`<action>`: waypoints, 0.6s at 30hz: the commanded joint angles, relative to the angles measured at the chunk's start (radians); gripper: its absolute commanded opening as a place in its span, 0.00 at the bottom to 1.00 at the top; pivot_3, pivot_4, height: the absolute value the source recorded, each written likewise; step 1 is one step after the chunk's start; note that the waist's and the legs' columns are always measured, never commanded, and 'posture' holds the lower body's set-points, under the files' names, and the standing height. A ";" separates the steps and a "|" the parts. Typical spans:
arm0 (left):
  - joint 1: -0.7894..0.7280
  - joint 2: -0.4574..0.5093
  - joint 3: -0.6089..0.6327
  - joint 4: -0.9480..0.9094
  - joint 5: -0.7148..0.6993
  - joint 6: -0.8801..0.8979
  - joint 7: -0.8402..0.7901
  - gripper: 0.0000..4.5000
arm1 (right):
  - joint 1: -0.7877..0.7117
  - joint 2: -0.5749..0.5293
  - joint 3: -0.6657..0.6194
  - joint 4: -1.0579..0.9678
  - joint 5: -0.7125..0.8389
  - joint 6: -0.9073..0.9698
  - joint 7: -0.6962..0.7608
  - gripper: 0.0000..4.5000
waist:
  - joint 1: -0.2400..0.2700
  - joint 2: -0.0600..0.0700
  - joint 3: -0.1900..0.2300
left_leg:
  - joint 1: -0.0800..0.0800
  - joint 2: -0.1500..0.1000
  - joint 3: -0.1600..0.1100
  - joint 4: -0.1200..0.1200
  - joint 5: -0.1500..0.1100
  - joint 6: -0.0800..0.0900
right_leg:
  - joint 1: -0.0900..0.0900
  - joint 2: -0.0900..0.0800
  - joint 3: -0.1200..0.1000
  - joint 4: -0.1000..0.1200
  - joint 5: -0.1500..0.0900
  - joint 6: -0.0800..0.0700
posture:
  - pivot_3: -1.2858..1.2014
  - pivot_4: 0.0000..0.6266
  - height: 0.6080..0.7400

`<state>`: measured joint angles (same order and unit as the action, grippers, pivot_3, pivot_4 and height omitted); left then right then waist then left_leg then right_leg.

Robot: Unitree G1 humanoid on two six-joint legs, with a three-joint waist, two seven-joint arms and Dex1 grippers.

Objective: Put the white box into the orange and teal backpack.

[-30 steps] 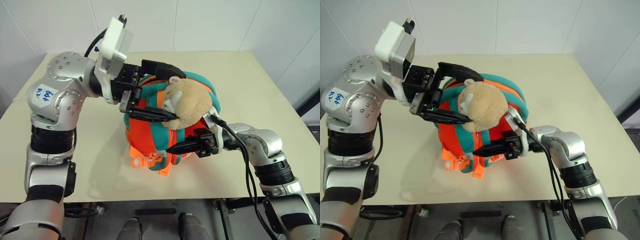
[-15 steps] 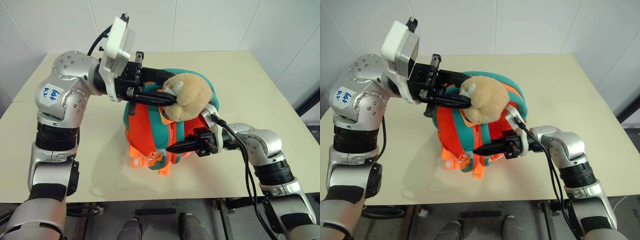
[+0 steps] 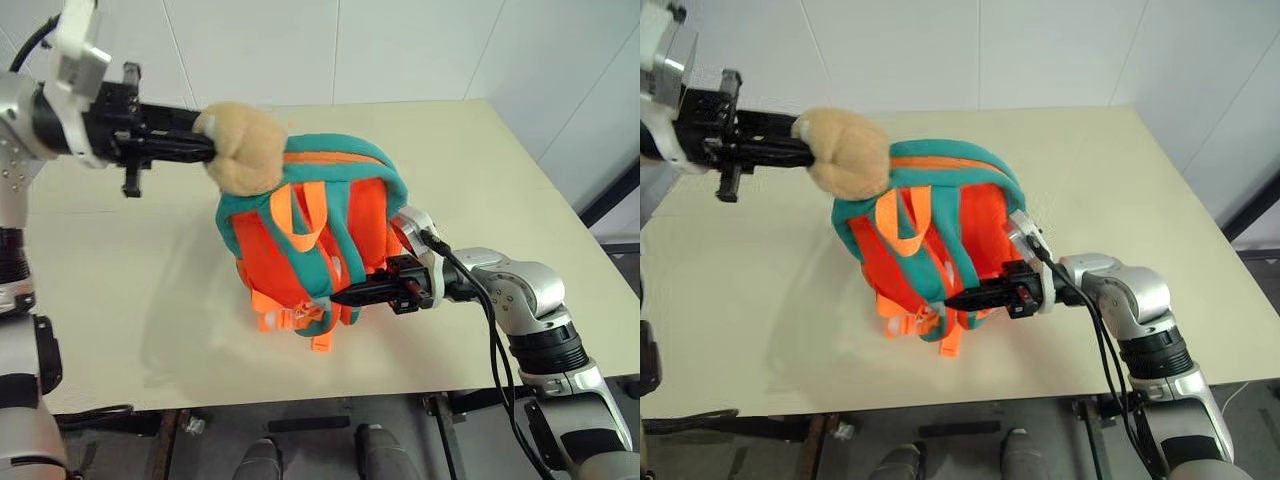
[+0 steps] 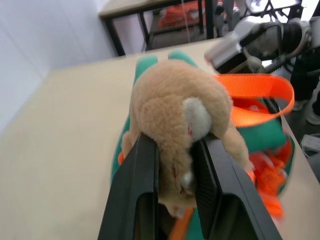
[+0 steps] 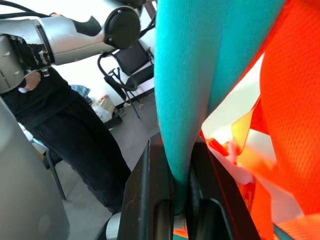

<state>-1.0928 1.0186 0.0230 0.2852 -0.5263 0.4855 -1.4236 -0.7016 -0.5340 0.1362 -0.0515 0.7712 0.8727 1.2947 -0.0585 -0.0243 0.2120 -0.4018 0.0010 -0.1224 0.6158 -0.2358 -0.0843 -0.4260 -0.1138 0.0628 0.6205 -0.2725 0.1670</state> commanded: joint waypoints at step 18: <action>-0.175 -0.071 0.055 0.208 0.096 -0.124 0.055 0.18 | 0.036 0.009 -0.021 -0.055 0.028 0.004 -0.025 0.00 | -0.001 0.000 0.000 | -0.001 -0.001 -0.001 -0.001 0.002 0.001 | -0.001 0.000 0.000 0.001 0.001 0.000 | 0.52 0.24 1.00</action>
<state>-1.2194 0.8990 0.0358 0.4611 -0.4595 0.3790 -1.3791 -0.6737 -0.5297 0.1215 -0.0783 0.7795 0.8772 1.2579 -0.0595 -0.0248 0.2119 -0.4026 0.0005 -0.1237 0.6144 -0.2336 -0.0837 -0.4273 -0.1136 0.0625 0.6213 -0.2716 0.1670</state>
